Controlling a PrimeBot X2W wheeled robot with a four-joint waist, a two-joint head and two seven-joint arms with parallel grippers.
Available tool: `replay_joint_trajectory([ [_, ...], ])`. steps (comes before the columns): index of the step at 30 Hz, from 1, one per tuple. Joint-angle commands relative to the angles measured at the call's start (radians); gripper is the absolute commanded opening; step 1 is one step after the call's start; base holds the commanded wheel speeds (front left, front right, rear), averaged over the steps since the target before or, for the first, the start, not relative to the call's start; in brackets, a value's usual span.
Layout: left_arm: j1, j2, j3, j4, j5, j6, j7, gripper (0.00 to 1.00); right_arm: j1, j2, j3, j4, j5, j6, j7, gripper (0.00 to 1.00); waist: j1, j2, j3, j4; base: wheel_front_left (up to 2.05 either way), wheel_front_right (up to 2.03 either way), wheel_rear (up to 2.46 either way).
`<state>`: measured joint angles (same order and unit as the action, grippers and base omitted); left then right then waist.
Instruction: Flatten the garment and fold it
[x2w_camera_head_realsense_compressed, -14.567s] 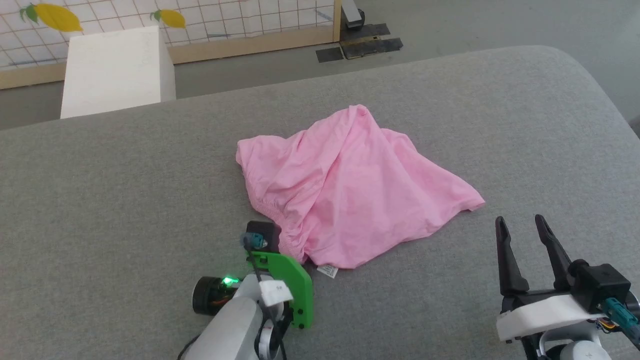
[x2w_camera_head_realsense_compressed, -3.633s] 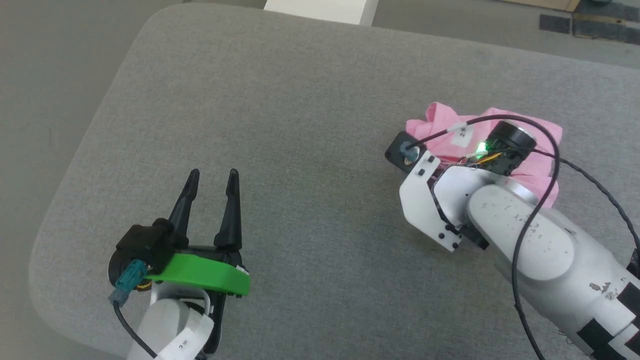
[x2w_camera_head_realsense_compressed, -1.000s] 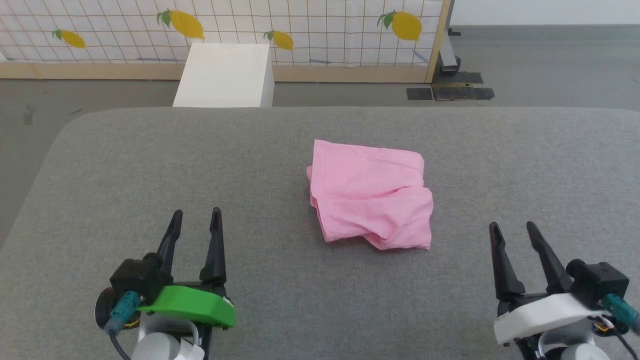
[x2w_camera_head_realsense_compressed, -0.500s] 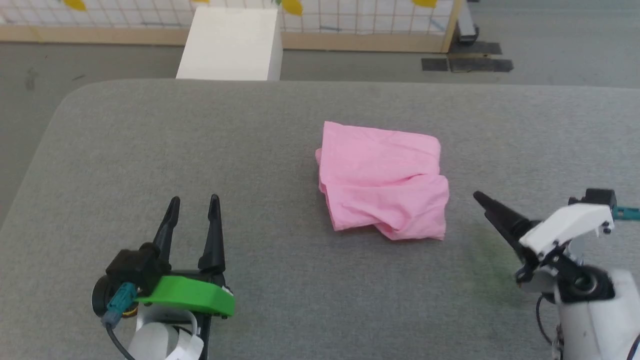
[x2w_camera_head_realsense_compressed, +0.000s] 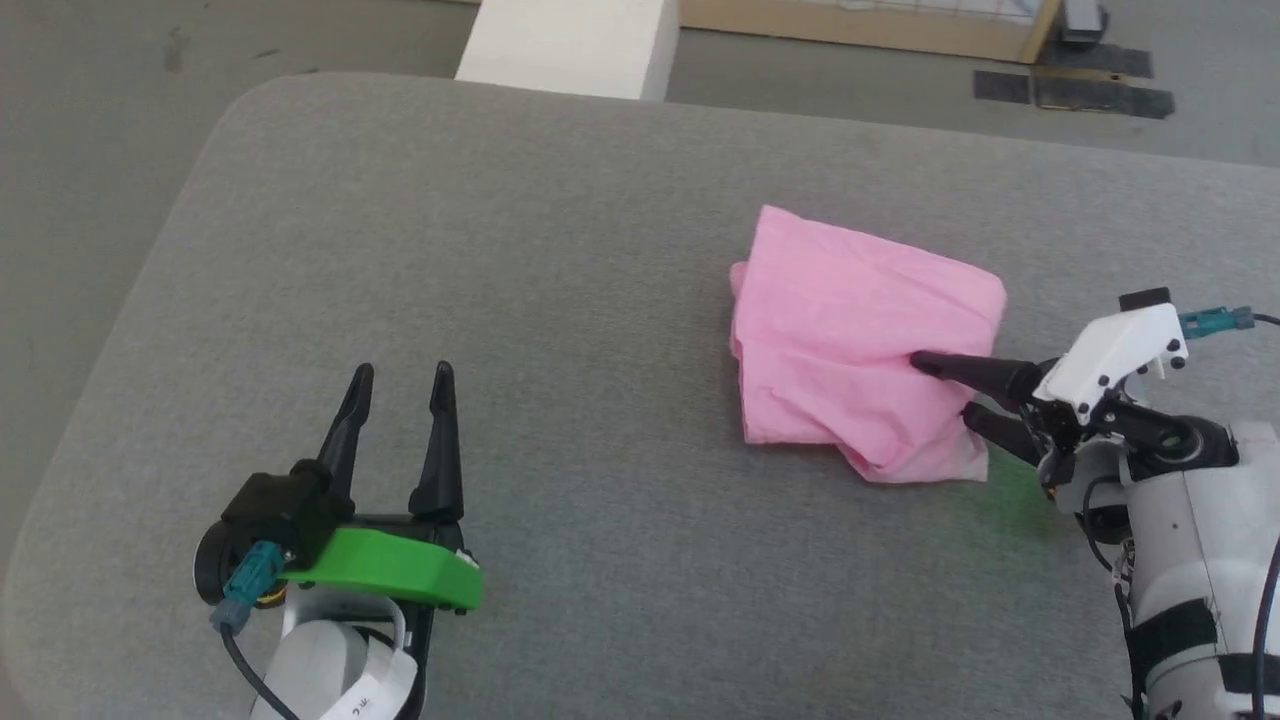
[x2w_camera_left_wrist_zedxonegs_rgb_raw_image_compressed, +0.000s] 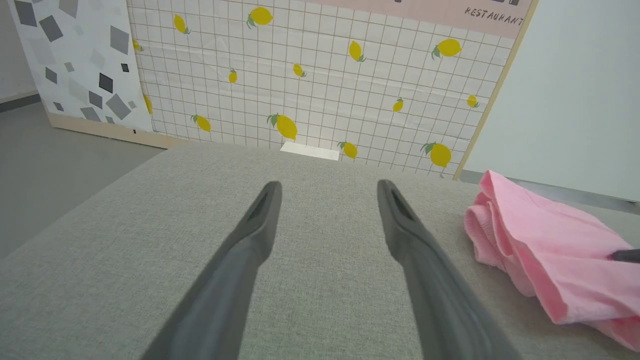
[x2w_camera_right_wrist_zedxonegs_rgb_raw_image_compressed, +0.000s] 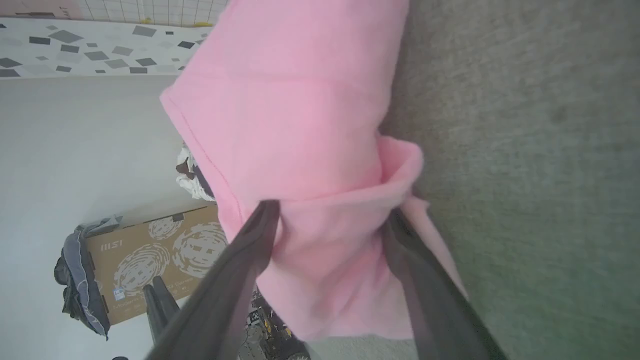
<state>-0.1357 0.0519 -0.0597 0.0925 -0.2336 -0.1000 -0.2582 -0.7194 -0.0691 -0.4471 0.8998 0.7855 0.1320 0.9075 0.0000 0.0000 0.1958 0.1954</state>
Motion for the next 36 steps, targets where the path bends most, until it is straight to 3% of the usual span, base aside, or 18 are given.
replay_joint_trajectory([
  [1, -0.017, -0.002, -0.001, -0.001, -0.007, 0.002, -0.004, 1.0, -0.025, 0.006, -0.004, 0.01, -0.017, -0.001, 0.016, 1.0, 0.0, 0.0, 0.016, 0.033, 0.0, 0.0, 0.0],
  [5, -0.014, -0.002, -0.005, -0.002, -0.008, 0.004, -0.004, 1.0, -0.053, 0.014, -0.014, 0.016, -0.05, -0.001, 0.027, 0.96, 0.0, 0.0, 0.017, 0.047, 0.0, 0.0, 0.0],
  [6, -0.014, -0.002, -0.006, -0.002, -0.009, 0.005, -0.004, 1.0, -0.059, 0.016, -0.016, 0.014, -0.055, -0.001, 0.026, 0.5, 0.0, 0.0, 0.017, 0.049, 0.0, 0.0, 0.0],
  [9, -0.014, -0.002, -0.008, -0.002, -0.01, 0.007, -0.004, 1.0, -0.069, 0.018, -0.014, 0.004, -0.065, -0.001, 0.024, 0.0, 0.0, 0.0, 0.016, 0.053, 0.0, 0.0, 0.0],
  [17, -0.01, -0.002, -0.012, -0.001, -0.011, 0.012, -0.004, 1.0, -0.051, 0.019, 0.081, -0.041, -0.105, -0.001, 0.023, 0.0, 0.0, 0.0, 0.008, 0.025, 0.0, 0.0, 0.0],
  [21, -0.006, -0.002, -0.006, -0.005, -0.006, 0.011, -0.004, 1.0, -0.035, 0.019, 0.175, -0.103, -0.195, -0.001, 0.026, 0.0, 0.0, 0.0, 0.006, -0.013, 0.0, 0.0, 0.0],
  [30, -0.018, -0.002, 0.023, -0.03, 0.024, 0.001, -0.004, 1.0, -0.04, -0.049, 0.455, -0.36, -0.406, -0.001, 0.161, 0.0, 0.0, 0.0, 0.045, -0.179, 0.0, 0.0, 0.0],
  [36, -0.058, -0.002, 0.014, -0.046, 0.054, -0.013, -0.004, 1.0, -0.04, -0.127, 0.535, -0.497, -0.457, -0.001, 0.234, 0.0, 0.0, 0.0, 0.089, -0.308, 0.0, 0.0, 0.0],
])
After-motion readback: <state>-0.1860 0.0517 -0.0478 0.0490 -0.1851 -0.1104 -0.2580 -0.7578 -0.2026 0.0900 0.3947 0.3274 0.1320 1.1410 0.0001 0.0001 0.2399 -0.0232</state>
